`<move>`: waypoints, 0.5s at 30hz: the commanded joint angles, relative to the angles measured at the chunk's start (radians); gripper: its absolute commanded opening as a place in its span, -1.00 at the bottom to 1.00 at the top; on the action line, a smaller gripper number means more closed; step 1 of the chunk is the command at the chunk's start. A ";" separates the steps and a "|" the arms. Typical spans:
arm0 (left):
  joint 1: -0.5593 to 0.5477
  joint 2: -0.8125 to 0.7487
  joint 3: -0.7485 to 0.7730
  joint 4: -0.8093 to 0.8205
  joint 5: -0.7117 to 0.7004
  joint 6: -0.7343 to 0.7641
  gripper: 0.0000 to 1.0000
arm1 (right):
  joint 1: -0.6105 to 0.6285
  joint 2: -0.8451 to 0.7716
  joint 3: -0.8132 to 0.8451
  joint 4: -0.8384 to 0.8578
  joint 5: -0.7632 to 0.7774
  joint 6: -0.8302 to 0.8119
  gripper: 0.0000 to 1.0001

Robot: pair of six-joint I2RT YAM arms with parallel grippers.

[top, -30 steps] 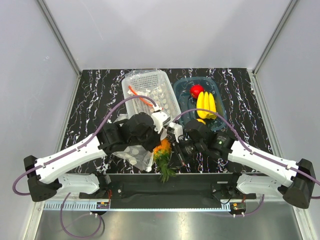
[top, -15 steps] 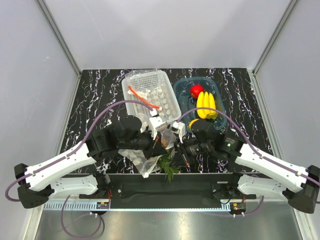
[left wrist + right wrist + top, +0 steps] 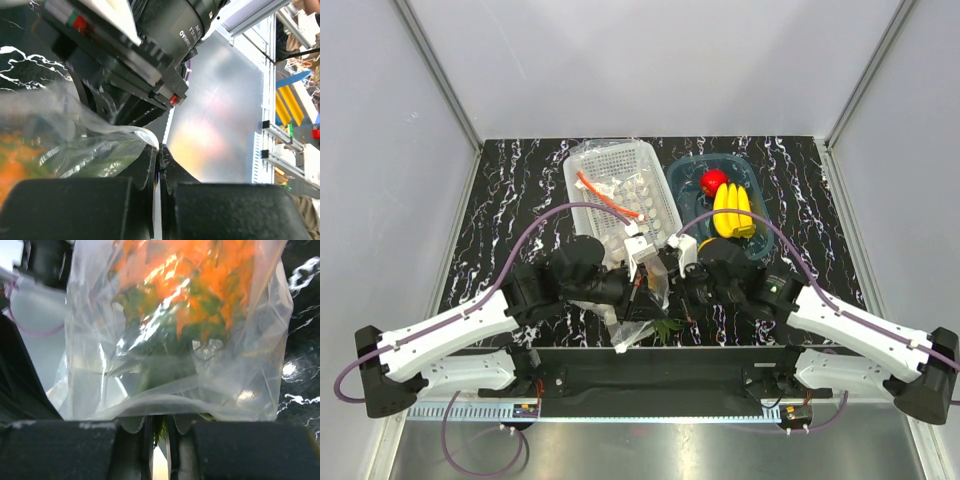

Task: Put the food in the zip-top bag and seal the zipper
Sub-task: Place the fake fruit in the zipper food storage bag.

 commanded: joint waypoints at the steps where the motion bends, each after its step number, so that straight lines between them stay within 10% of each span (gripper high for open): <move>1: -0.001 -0.022 -0.007 0.111 0.043 -0.050 -1.00 | 0.002 -0.077 -0.047 0.132 0.148 0.091 -1.00; 15: 0.022 -0.025 -0.099 0.300 -0.038 -0.283 -1.00 | 0.003 -0.129 -0.073 0.089 0.280 0.231 -0.18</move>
